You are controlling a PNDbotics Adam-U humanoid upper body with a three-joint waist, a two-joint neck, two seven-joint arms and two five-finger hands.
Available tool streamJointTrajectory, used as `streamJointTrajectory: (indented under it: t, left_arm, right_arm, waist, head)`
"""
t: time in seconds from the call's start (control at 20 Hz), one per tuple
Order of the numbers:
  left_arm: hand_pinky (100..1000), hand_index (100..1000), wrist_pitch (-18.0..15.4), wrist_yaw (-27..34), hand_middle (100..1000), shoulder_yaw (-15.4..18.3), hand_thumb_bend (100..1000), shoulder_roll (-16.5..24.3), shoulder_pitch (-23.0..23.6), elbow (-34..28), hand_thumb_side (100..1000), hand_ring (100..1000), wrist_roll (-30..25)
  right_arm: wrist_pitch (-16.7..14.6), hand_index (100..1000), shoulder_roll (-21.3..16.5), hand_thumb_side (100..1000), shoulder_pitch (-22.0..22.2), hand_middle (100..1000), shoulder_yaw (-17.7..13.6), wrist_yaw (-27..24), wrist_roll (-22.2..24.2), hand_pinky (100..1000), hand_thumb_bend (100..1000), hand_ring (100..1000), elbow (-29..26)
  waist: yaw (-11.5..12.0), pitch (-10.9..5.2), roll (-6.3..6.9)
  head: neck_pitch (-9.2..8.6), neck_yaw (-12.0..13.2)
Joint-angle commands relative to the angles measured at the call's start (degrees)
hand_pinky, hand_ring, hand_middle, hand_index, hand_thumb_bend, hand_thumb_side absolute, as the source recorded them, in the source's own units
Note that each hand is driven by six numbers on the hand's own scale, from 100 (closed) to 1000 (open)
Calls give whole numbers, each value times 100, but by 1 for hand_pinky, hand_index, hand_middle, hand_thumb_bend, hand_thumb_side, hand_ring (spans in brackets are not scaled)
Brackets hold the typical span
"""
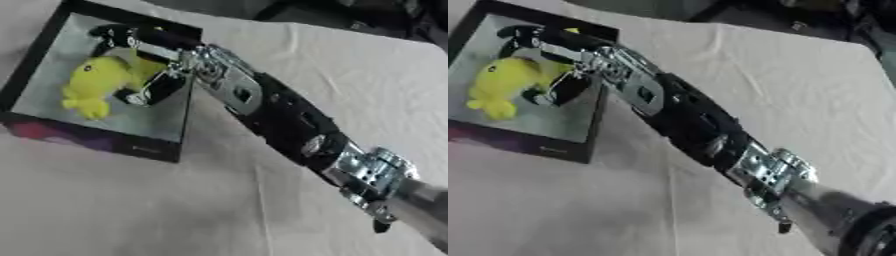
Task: Pick up objects on the table and place them in the box.
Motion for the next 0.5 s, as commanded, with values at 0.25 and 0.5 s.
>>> streamJointTrajectory:
  t: [0.25,0.5]
  left_arm:
    - [740,703,-94,-17,728,37,100,75,70,1,694,517,25]
    - [741,701,-199,-10,728,51,100,91,180,68,690,517,48]
  right_arm:
    - [80,970,-165,370,-65,1000,-244,132,-316,1000,304,1000,-308]
    - [320,974,-299,330,-31,1000,-404,-320,-434,1000,263,1000,-628]
  waist:
    - [-20,-80,160]
    - [-72,-85,266]
  head:
    - [-51,69]
    - [-28,163]
